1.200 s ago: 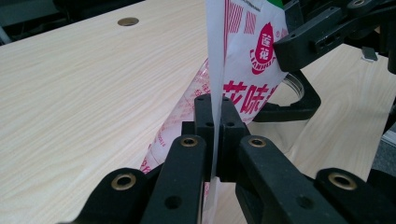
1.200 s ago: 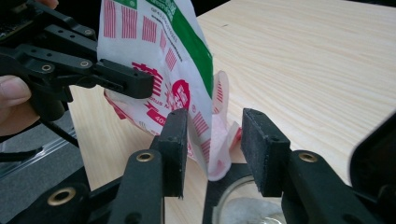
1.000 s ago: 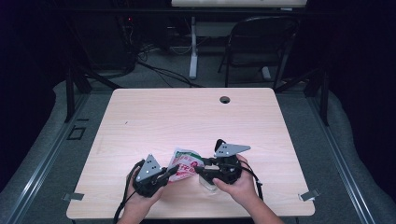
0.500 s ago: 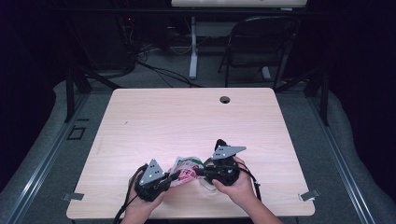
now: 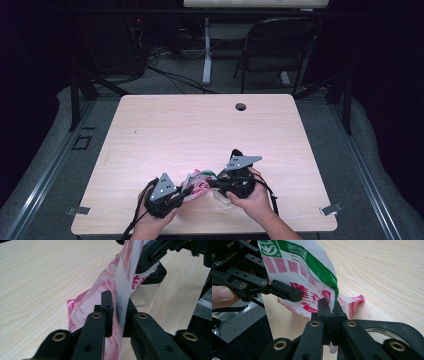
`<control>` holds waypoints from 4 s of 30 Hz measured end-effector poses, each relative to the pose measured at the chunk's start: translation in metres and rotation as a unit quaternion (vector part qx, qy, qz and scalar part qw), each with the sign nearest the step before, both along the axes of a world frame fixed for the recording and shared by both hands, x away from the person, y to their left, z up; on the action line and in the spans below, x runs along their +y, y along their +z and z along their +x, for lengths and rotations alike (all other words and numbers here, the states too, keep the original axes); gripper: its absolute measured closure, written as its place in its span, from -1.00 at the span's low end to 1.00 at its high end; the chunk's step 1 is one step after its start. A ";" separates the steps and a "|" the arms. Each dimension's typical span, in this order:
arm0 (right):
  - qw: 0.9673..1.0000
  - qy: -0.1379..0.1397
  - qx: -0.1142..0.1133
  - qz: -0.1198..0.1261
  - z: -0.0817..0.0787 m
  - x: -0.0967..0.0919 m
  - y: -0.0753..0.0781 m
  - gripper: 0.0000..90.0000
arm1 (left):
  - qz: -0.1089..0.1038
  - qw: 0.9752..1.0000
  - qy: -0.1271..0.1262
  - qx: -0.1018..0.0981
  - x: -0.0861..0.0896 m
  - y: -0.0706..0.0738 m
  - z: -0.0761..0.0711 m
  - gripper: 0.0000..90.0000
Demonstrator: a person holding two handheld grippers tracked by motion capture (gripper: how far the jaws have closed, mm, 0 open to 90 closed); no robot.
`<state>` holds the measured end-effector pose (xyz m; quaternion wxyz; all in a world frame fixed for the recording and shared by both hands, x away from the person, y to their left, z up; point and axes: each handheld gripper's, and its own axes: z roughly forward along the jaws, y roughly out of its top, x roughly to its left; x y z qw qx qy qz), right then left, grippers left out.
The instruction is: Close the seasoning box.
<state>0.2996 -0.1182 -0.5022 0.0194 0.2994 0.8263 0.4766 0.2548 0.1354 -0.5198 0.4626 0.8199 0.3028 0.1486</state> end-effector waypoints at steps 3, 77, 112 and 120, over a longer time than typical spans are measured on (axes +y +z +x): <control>1.000 0.000 -0.001 -0.001 0.000 0.000 0.000 1.00 | -0.003 1.000 0.002 0.001 0.001 -0.002 0.001 0.66; 1.000 0.000 0.000 0.006 -0.003 -0.004 -0.004 0.99 | 0.070 0.994 0.039 0.070 -0.005 -0.068 0.020 -0.39; 1.000 -0.002 -0.001 0.009 -0.004 -0.006 -0.003 0.99 | 0.089 0.994 0.049 0.047 -0.011 -0.067 0.019 -0.07; 1.000 -0.002 -0.004 0.011 -0.004 -0.006 -0.003 0.99 | 0.089 0.994 0.050 0.043 -0.011 -0.067 0.019 0.03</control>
